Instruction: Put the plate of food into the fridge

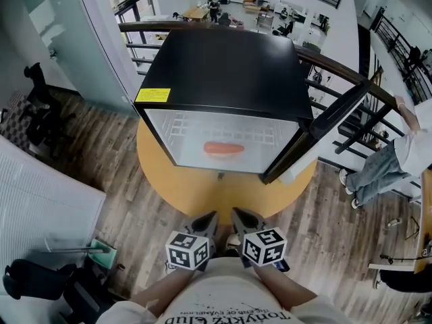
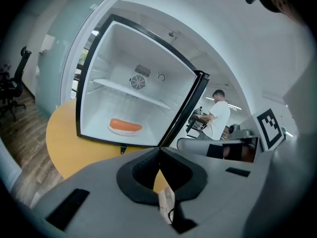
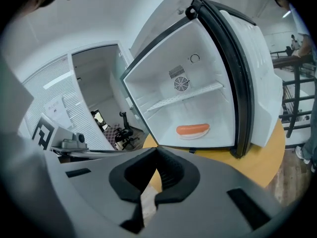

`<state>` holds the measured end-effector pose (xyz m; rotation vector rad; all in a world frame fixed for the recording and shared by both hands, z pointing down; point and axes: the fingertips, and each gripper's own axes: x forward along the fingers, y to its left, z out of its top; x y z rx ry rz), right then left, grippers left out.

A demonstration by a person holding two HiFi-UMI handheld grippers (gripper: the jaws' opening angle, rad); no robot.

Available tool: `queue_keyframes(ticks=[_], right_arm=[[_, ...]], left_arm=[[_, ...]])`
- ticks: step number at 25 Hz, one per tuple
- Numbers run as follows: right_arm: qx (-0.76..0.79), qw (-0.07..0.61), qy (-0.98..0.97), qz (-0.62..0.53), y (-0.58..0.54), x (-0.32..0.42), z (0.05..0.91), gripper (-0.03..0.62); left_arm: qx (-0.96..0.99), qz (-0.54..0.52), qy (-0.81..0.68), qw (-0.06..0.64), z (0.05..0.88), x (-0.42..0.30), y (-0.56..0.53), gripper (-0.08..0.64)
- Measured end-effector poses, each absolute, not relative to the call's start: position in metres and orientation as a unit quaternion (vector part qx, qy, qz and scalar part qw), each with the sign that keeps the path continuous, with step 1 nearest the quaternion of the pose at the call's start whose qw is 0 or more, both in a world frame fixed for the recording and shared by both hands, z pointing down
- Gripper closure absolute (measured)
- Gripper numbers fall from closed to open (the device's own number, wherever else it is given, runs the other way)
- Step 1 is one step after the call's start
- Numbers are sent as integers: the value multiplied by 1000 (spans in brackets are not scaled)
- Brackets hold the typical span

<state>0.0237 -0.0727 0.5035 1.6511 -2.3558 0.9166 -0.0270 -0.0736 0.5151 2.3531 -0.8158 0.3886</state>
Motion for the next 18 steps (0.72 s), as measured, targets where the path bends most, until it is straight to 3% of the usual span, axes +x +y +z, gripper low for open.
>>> queue_keyframes(ticks=[18], right_arm=[[538, 52, -777, 323, -60, 24, 512, 566]], left_arm=[[882, 145, -324, 309, 518, -32, -69, 535]])
